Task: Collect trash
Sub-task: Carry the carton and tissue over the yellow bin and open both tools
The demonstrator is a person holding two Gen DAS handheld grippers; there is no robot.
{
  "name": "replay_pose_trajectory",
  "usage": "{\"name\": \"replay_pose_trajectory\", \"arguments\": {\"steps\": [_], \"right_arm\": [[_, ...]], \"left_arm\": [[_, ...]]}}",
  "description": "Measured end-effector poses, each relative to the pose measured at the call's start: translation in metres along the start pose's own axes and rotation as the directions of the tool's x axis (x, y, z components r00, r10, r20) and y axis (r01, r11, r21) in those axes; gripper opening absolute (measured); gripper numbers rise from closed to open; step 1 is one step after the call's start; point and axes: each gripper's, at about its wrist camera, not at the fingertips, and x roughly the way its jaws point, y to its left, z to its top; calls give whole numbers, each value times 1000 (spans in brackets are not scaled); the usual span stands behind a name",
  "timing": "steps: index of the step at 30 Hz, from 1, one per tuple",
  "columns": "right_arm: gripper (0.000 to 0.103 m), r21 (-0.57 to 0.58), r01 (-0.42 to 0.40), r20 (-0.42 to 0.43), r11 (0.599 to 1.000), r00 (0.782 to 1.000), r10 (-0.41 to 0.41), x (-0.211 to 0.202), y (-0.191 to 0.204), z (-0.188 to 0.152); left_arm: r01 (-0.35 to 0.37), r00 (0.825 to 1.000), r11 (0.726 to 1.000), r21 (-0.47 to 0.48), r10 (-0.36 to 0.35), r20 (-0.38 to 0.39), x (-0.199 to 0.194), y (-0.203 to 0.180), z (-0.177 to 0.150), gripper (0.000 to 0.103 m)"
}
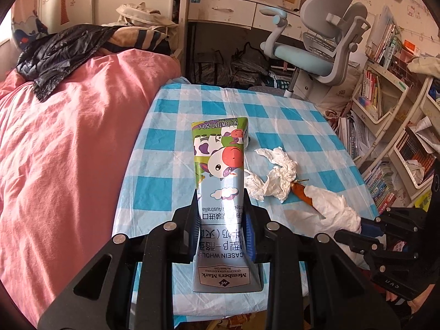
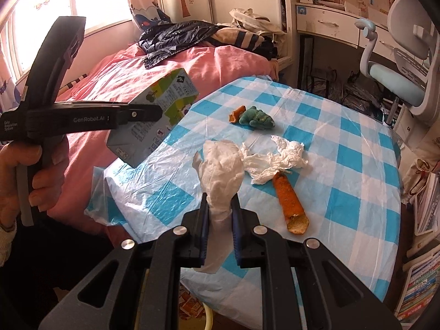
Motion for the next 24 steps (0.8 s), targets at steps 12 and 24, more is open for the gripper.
{"name": "replay_pose_trajectory", "arguments": {"steps": [12,24], "right_arm": [[16,-87,-97,-132,991,988,85,7,64,-46],[31,-180,-186,-358,966,927,112,26,99,-107]], "left_arm": [[28,1000,999,-31,-29,-13,-39,7,-54,26],[28,995,999,-22,-30,-100,-43,-4,-107,26]]}}
